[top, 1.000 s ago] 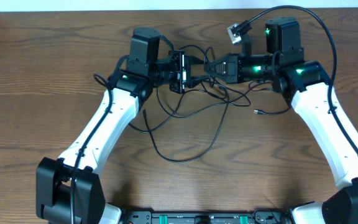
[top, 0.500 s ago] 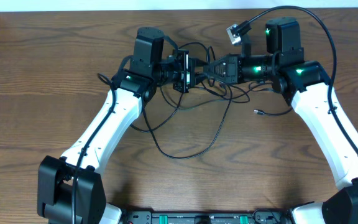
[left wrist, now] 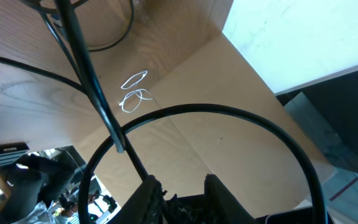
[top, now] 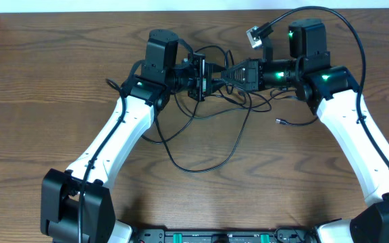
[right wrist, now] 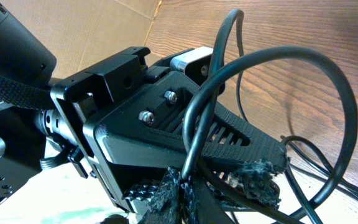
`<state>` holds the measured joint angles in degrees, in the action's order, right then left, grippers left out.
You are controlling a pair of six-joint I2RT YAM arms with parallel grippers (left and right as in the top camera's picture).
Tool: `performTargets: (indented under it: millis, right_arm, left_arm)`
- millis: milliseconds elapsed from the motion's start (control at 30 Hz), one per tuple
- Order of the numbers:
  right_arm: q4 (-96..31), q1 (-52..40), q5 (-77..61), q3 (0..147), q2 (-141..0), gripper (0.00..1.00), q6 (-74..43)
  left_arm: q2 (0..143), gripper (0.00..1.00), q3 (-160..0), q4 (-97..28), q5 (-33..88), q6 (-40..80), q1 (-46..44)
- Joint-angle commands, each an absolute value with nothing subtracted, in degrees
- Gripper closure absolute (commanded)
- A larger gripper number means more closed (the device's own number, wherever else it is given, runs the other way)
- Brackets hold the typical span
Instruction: Untangle cables
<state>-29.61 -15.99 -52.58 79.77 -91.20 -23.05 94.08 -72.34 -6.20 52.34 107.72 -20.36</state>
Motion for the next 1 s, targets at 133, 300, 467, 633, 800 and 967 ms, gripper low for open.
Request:
performTargets:
  millis: [133, 300, 467, 633, 800, 967]
  right_arm:
    - [-28.45, -15.09, -51.37, 80.55, -90.32, 0.99, -21.10]
    - [-28.53, -15.92, -51.40, 80.55, -90.32, 0.99, -20.88]
    - [-28.47, -17.65, -51.33, 80.55, -90.32, 0.99, -20.49]
    - [-28.49, -17.96, -51.35, 80.55, -90.32, 0.99, -20.51]
    - [-28.47, -17.85, -52.05, 80.55, -90.32, 0.99, -20.78]
    - [-28.49, -16.71, -55.24, 80.55, -90.32, 0.99, -20.75]
  left_arm:
    - [94.30, 0.69, -72.20, -6.26, 62.02, 106.98, -21.56]
    - [94.30, 0.69, -72.20, -2.02, 62.61, 111.61, -21.56]
    - [94.30, 0.70, -72.20, 3.68, 63.81, 115.85, -21.56]
    - [94.30, 0.92, -72.20, 3.77, 63.88, 115.55, -21.56]
    - [94.32, 0.92, -72.20, 1.87, 62.35, 110.56, -21.56]
    - [94.32, 0.93, -72.20, -7.27, 56.71, 104.20, -21.56]
